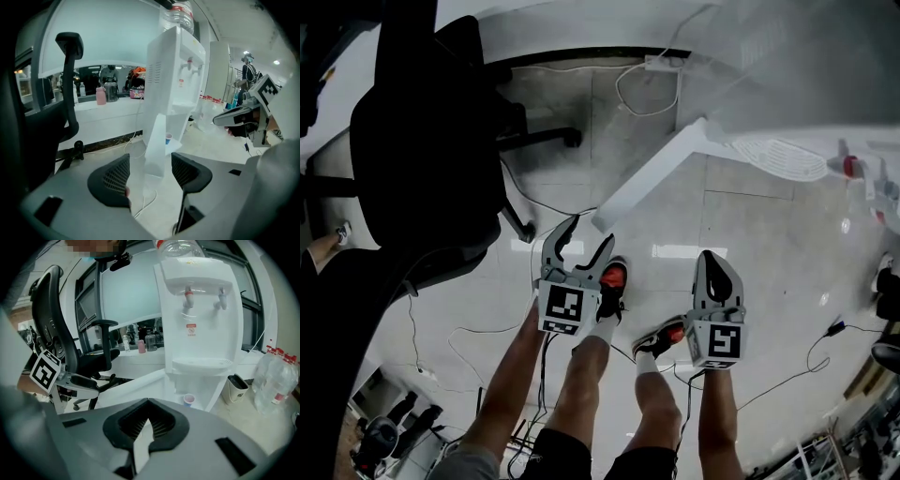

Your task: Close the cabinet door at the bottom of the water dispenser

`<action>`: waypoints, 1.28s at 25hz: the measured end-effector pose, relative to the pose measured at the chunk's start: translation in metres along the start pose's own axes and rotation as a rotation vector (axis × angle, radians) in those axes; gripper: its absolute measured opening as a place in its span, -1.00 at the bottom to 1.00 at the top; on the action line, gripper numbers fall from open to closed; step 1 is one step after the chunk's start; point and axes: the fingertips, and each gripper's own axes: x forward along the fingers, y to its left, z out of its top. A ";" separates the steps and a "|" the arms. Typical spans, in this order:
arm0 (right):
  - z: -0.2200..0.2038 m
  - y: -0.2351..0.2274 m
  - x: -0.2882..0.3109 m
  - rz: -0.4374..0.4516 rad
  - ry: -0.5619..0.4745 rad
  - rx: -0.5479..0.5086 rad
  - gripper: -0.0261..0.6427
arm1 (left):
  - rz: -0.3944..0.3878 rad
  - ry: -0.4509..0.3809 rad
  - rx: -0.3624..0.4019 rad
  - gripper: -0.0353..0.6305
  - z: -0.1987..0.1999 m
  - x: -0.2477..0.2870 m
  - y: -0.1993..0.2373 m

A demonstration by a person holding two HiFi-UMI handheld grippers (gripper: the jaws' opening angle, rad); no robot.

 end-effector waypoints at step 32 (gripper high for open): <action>-0.047 -0.016 -0.021 -0.051 -0.014 0.071 -0.87 | 0.040 0.055 0.082 -0.34 -0.036 0.024 -0.017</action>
